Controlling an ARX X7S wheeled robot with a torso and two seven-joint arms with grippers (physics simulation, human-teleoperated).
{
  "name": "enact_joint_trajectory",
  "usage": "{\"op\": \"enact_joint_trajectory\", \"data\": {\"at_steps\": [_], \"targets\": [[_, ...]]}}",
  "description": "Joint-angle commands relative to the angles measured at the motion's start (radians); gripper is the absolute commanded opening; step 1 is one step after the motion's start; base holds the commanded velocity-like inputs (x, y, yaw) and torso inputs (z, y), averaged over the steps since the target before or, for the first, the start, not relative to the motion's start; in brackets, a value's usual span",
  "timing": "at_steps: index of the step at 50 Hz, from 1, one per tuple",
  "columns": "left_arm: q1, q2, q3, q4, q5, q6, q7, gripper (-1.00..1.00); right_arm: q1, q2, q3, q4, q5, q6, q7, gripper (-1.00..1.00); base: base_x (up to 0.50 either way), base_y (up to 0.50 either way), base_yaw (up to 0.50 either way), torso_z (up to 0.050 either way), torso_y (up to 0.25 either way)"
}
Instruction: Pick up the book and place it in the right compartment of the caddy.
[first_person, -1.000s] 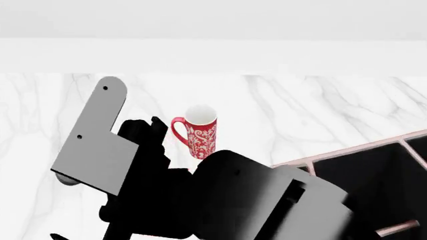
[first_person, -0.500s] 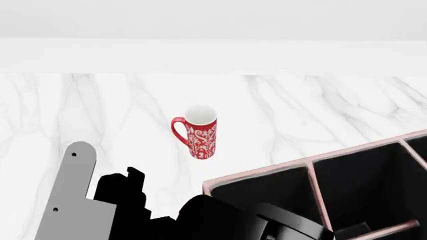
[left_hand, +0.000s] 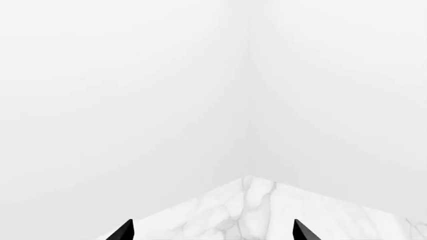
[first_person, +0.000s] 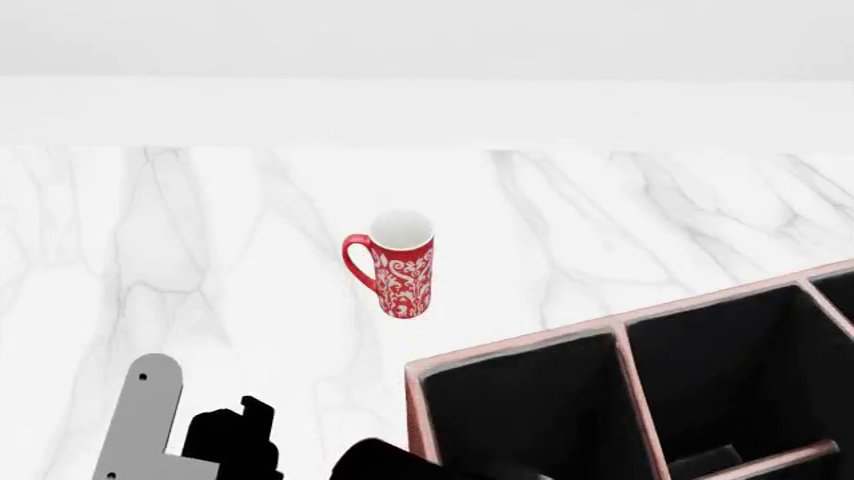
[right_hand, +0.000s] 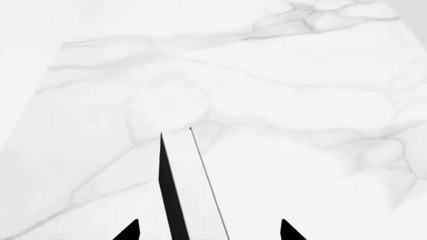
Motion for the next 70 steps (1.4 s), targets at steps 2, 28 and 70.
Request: {"op": "enact_joint_trajectory", "data": {"at_steps": [2, 28, 70], "targets": [[0.001, 0.0, 0.008, -0.005, 0.005, 0.006, -0.001, 1.0, -0.023, -0.006, -0.054, 0.094, -0.05, -0.077, -0.022, 1.0, 0.0, 0.0, 0.0, 0.0, 0.0], [0.01, 0.001, 0.01, -0.008, 0.006, 0.013, -0.003, 1.0, -0.049, -0.041, -0.101, 0.283, -0.094, -0.202, -0.081, 1.0, 0.0, 0.0, 0.0, 0.0, 0.0], [0.021, 0.0, 0.023, -0.017, 0.017, 0.027, -0.006, 1.0, -0.103, -0.106, -0.181, 0.487, -0.133, -0.35, -0.159, 1.0, 0.0, 0.0, 0.0, 0.0, 0.0]]}}
